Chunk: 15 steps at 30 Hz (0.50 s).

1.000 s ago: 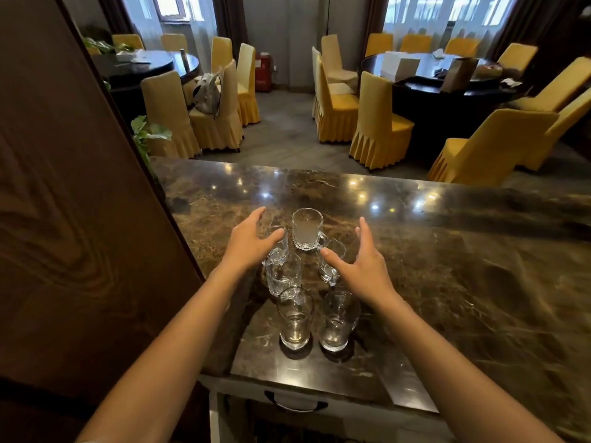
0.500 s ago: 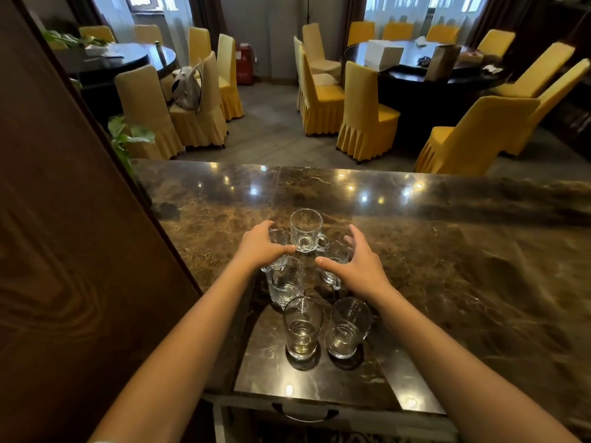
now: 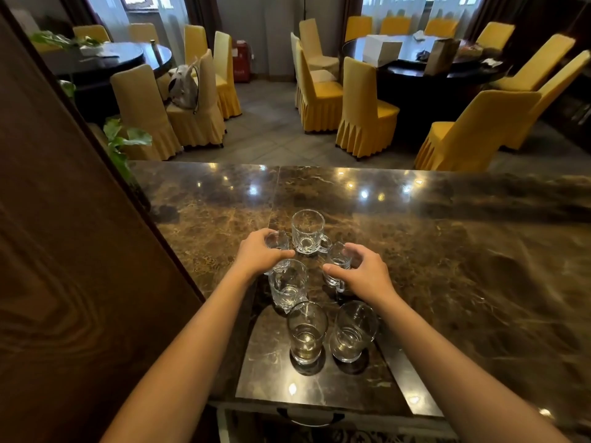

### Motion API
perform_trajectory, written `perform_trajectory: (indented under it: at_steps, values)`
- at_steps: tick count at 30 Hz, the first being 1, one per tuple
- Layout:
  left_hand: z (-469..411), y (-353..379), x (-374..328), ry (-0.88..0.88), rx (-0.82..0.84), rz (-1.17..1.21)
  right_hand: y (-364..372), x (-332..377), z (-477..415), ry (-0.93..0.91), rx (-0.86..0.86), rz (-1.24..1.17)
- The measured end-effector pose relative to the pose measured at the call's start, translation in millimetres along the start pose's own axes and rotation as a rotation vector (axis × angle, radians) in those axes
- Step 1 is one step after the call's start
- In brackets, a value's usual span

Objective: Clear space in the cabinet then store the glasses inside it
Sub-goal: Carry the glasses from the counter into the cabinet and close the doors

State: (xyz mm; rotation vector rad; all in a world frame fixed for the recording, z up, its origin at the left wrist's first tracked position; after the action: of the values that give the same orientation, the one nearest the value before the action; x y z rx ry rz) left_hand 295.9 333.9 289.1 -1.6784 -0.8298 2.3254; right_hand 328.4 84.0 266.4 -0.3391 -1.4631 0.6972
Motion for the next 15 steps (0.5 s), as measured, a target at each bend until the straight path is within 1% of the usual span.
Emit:
perform_trajectory:
  at_steps: [4, 7, 15]
  values:
    - [2, -2, 0, 0.012, -0.021, 0.028, 1, 0, 0, 0.000, -0.015, 0.013]
    - [4, -6, 0, 0.018, -0.059, 0.038, -3, 4, 1, -0.031, -0.062, 0.061]
    - [16, -26, -29, 0.130, -0.185, 0.021, -23, 20, 1, -0.100, -0.130, 0.068]
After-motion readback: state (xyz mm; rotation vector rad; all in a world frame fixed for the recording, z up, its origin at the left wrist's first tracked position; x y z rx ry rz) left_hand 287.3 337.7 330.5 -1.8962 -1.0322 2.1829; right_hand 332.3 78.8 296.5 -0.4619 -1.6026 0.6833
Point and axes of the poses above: each hand's wrist, its own z-axis away from the middle knuckle, its own y-axis out of the palm, x = y × z, the point moved 9 cm from there along -z, towards the middle knuckle, and after that the axes turned 8 degrees about z, right-handed, at the moved point
